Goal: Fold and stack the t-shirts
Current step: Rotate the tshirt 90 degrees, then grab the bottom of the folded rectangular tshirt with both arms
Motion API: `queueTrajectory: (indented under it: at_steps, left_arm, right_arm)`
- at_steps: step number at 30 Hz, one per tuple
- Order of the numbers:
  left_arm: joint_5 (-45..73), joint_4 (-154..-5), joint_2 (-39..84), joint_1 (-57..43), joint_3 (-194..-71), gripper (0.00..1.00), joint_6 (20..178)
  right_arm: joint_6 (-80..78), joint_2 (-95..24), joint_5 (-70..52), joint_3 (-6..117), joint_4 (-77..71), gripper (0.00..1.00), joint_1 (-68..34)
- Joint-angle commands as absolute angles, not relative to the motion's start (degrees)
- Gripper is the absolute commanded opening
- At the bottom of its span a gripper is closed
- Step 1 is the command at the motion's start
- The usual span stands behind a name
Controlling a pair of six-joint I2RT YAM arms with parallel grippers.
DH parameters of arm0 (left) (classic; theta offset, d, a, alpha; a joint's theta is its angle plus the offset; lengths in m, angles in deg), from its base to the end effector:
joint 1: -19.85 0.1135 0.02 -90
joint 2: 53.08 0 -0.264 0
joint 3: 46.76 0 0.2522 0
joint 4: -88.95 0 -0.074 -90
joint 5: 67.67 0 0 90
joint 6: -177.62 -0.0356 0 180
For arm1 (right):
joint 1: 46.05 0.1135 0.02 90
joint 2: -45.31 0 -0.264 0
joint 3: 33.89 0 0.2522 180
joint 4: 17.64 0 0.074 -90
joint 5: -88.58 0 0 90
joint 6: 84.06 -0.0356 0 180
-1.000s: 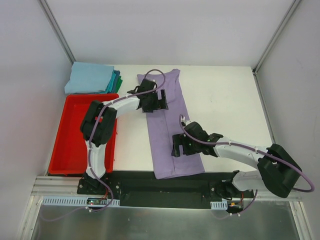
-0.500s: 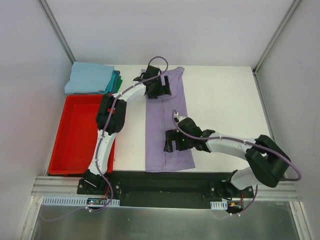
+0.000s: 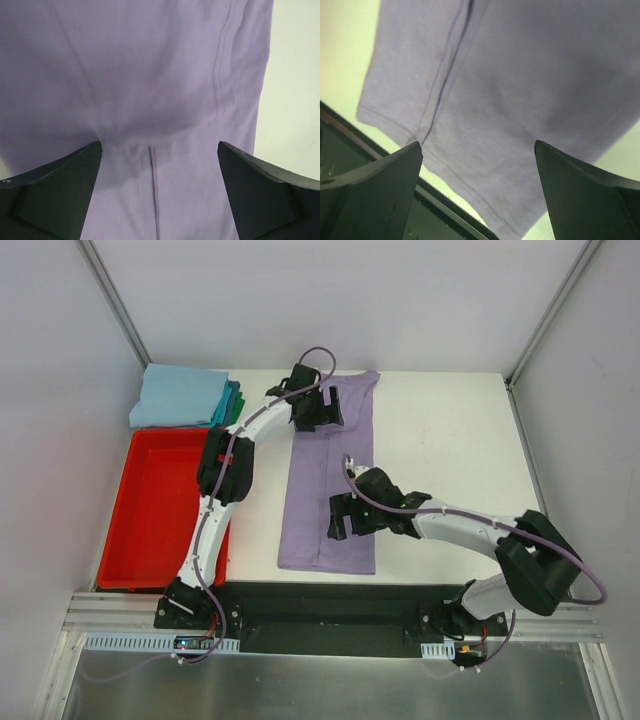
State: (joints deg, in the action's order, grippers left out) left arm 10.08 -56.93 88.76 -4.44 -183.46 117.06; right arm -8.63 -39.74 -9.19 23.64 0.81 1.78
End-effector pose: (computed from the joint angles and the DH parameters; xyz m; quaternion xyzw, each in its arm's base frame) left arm 0.5101 -0.2385 0.1852 0.0053 0.8995 -0.2785 0.3365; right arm 0.1957 0.2232 0.1814 -0.2890 0.8790 0.2475 0.2874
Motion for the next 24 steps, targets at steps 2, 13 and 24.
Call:
queueTrajectory:
  at_steps: [2,13,24]
  left_arm:
    - [5.36,-52.94,72.29,-4.93,-172.09,0.99,111.71]
    - [12.65,-63.75,31.85,-8.88,-120.16,0.99,119.16]
    - [11.35,-64.54,6.17,-14.95,-86.29,0.98,130.95]
  right_arm:
    - [-1.28,-26.34,-9.16,21.54,2.72,0.96,1.76]
    - [-10.93,-7.16,-3.62,7.04,2.54,0.96,1.32]
    - [-21.04,-5.49,-11.27,0.01,5.61,0.97,1.06]
